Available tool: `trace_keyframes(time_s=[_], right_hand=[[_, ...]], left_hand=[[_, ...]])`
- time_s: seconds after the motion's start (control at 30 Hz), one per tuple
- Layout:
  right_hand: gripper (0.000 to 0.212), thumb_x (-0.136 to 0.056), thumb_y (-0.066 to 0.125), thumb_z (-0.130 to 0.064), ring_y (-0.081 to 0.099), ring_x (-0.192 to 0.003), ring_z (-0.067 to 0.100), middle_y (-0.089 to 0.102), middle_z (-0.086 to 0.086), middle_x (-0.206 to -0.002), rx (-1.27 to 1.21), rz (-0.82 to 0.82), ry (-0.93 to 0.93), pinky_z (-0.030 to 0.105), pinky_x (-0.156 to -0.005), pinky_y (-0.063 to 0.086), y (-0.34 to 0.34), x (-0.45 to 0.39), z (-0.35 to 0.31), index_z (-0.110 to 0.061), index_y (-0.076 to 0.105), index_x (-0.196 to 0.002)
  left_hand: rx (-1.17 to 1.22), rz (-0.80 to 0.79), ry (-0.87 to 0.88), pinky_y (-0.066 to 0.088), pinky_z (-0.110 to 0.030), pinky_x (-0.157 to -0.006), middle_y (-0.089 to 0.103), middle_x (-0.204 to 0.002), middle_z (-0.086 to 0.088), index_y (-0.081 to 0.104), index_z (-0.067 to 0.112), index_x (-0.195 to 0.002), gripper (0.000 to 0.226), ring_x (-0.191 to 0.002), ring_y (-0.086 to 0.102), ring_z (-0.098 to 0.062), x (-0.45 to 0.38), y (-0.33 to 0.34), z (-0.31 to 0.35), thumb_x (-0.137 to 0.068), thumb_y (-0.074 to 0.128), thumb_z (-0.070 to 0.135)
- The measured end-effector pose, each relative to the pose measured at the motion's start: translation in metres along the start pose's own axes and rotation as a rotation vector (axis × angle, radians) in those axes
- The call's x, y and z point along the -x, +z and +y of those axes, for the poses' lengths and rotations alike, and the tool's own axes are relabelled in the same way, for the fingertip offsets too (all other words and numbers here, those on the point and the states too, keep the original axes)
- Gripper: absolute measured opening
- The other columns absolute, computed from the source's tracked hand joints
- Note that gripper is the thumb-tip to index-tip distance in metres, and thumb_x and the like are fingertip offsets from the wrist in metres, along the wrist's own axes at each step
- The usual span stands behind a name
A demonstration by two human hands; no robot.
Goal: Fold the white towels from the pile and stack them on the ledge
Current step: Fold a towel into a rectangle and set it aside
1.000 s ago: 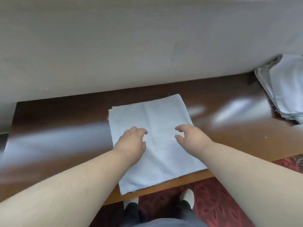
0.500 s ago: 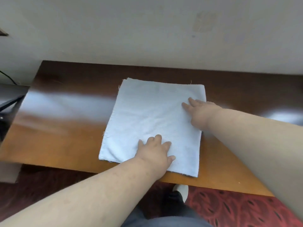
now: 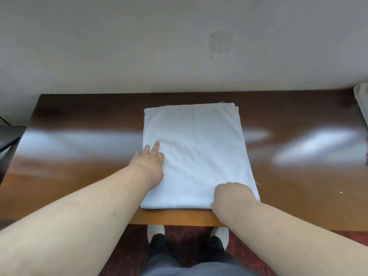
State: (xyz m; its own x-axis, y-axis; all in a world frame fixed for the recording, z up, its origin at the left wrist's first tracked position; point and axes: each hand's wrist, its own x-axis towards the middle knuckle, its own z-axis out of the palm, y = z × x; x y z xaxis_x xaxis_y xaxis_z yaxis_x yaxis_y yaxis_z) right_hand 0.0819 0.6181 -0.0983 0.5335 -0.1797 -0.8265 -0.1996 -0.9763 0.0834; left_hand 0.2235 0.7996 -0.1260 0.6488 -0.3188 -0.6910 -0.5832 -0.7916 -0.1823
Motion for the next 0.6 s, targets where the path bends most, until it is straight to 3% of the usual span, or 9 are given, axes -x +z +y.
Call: trace_keyframes(time_s=[0.07,0.13,0.2,0.23,0.3,0.37,0.5,0.6], right_hand=[[0.017,-0.096,0.047,-0.03,0.053,-0.104,0.024,0.055,0.005,-0.107,-0.009,0.118,-0.054,0.033,-0.075,0.034,0.006,0.008,-0.008,-0.021,0.054,-0.108],[0.025,-0.098,0.041,-0.034,0.051,-0.104,0.025,0.054,0.004,-0.108,-0.026,0.255,-0.076,0.036,-0.075,0.034,0.005,0.007,-0.007,-0.018,0.055,-0.112],[0.035,-0.1,0.036,-0.037,0.047,-0.117,0.026,0.051,0.005,-0.128,-0.116,0.401,-0.092,0.037,-0.084,0.039,0.002,-0.003,0.002,-0.017,0.051,-0.125],[0.043,-0.102,0.035,-0.039,0.04,-0.13,0.027,0.042,0.007,-0.144,-0.177,0.432,-0.112,0.038,-0.096,0.04,0.002,-0.009,0.008,-0.018,0.044,-0.138],[0.06,-0.103,0.032,-0.044,0.008,-0.152,0.025,0.006,0.006,-0.166,-0.194,0.408,-0.173,0.039,-0.12,0.02,0.007,-0.02,0.019,-0.024,0.016,-0.157],[0.069,-0.103,0.029,-0.051,-0.014,-0.153,0.021,-0.018,0.001,-0.166,-0.161,0.361,-0.173,0.04,-0.124,0.003,0.023,-0.028,0.028,-0.029,-0.005,-0.158],[0.078,-0.098,0.026,-0.062,-0.025,-0.149,0.018,-0.029,0.0,-0.162,-0.147,0.338,-0.09,0.041,-0.124,-0.005,0.056,-0.029,0.048,-0.031,-0.016,-0.156],[0.078,-0.098,0.022,-0.062,-0.025,-0.149,0.019,-0.029,0.001,-0.162,-0.122,0.405,-0.08,0.043,-0.123,-0.007,0.065,-0.022,0.048,-0.027,-0.016,-0.156]], left_hand=[[0.017,-0.002,-0.013,0.014,-0.049,-0.12,-0.018,-0.163,-0.006,0.019,0.014,-0.151,0.061,-0.151,-0.005,-0.029,0.001,0.0,-0.006,-0.092,0.031,0.014],[0.076,0.059,-0.004,0.011,-0.049,-0.121,-0.012,-0.164,-0.007,0.018,0.014,-0.152,0.06,-0.151,-0.004,-0.03,0.005,0.002,-0.002,-0.093,0.033,0.017],[0.178,0.188,0.093,0.008,-0.045,-0.122,-0.007,-0.165,-0.006,0.017,0.02,-0.152,0.056,-0.151,-0.004,-0.027,0.012,0.009,0.011,-0.099,0.032,0.03],[0.207,0.247,0.171,0.005,-0.043,-0.122,-0.008,-0.165,-0.004,0.013,0.023,-0.154,0.058,-0.151,-0.006,-0.025,0.018,0.017,0.019,-0.101,0.03,0.038],[0.174,0.295,0.292,-0.003,-0.041,-0.122,-0.014,-0.164,-0.002,0.002,0.027,-0.156,0.063,-0.15,-0.014,-0.023,0.032,0.038,0.035,-0.099,0.019,0.049],[0.133,0.266,0.319,-0.011,-0.042,-0.121,-0.024,-0.161,-0.002,-0.011,0.028,-0.155,0.072,-0.148,-0.022,-0.023,0.043,0.067,0.042,-0.091,0.006,0.056],[0.096,0.207,0.302,-0.018,-0.045,-0.117,-0.037,-0.154,0.0,-0.027,0.033,-0.146,0.073,-0.143,-0.035,-0.023,0.059,0.11,0.028,-0.083,-0.006,0.064],[0.051,0.191,0.284,-0.015,-0.042,-0.119,-0.04,-0.15,0.0,-0.025,0.032,-0.148,0.069,-0.14,-0.036,-0.02,0.067,0.109,0.019,-0.093,0.005,0.061]])
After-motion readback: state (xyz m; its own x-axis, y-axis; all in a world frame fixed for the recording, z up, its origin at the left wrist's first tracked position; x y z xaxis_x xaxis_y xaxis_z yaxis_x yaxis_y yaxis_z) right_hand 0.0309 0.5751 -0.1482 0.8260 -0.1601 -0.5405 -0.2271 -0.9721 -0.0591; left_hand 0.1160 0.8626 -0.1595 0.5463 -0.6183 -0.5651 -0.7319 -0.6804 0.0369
